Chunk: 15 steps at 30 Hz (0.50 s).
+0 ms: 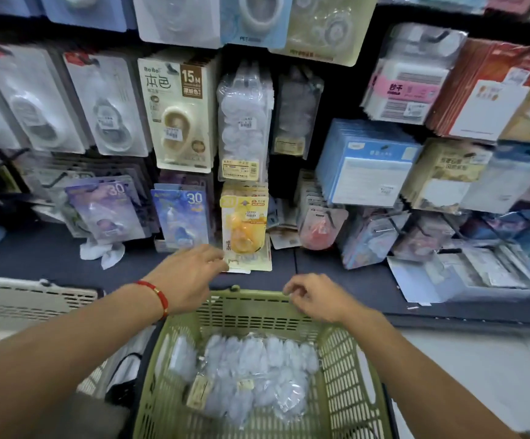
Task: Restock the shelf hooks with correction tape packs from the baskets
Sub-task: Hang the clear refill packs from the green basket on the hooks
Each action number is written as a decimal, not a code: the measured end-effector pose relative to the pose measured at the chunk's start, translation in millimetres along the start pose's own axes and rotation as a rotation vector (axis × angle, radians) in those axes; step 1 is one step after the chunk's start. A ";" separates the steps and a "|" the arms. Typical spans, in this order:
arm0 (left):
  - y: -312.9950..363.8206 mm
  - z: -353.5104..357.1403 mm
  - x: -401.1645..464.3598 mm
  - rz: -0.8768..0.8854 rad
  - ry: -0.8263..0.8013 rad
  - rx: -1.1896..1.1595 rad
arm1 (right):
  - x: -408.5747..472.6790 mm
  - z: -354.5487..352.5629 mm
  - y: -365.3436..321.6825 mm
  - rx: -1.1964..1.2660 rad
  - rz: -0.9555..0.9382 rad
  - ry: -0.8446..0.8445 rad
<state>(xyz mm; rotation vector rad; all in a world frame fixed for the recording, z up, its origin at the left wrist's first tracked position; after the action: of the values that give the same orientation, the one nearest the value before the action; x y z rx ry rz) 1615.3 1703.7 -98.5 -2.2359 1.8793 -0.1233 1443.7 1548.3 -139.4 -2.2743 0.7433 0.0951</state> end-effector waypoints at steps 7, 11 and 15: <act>27.9 125.4 -69.9 -0.332 -0.197 -0.067 | -30.2 105.9 74.8 0.051 0.214 -0.169; 44.2 157.6 -111.0 -0.500 -0.247 -0.112 | -34.3 172.4 84.3 0.290 0.319 -0.263; 45.9 158.7 -117.6 -0.533 -0.190 -0.136 | -39.2 254.5 58.6 0.328 0.309 -0.608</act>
<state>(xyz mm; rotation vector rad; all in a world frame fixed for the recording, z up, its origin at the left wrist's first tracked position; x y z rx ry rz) 1582.2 1829.4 -254.1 -2.6795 1.1952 0.1336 1416.6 1703.7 -351.2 -1.6702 0.7055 0.7199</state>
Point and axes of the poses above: each hand's wrist, its own x-axis towards the middle knuckle, its own z-axis out of the palm, y = z × x, the point moved 8 cm from there along x, towards the middle knuckle, and after that the axes turned 11 degrees about x, right-handed, at the moved point
